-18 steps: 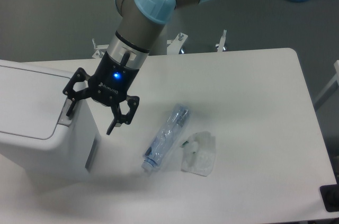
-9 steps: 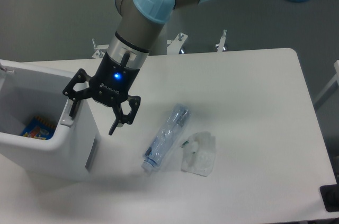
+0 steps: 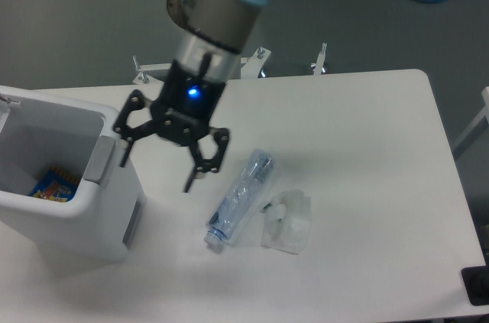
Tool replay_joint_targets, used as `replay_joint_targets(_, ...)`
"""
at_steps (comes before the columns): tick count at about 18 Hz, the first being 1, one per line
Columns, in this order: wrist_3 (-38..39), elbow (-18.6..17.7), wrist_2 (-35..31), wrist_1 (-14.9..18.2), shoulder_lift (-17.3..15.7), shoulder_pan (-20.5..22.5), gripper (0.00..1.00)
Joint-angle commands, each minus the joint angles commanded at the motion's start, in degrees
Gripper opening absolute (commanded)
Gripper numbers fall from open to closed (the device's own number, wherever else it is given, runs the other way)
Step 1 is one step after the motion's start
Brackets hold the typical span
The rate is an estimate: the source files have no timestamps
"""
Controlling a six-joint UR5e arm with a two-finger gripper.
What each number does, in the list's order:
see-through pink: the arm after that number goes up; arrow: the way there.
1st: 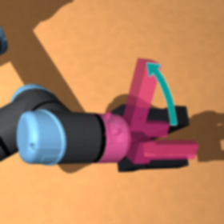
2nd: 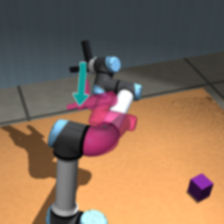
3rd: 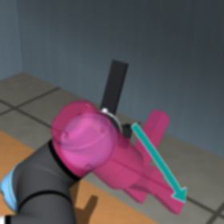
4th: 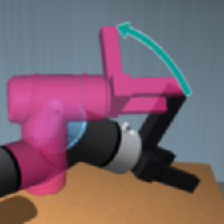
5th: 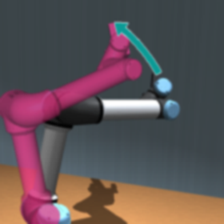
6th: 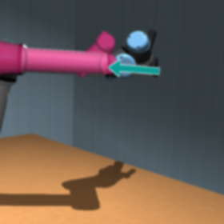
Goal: Open the trash can
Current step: 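Withdraw the gripper from the open trash can back over the bottle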
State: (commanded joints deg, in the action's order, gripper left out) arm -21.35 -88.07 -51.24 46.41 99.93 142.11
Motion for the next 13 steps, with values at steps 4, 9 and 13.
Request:
replay_joint_targets(4, -14.5, 0.2, -1.2, 0.0, 1.9, 4.0, 1.0)
replay_joint_targets(9, -22.9, -0.3, -11.0, 0.1, 2.0, 6.0, 1.0)
replay_joint_targets(13, -29.1, 0.2, -21.5, 0.2, 4.4, 6.2, 1.0)
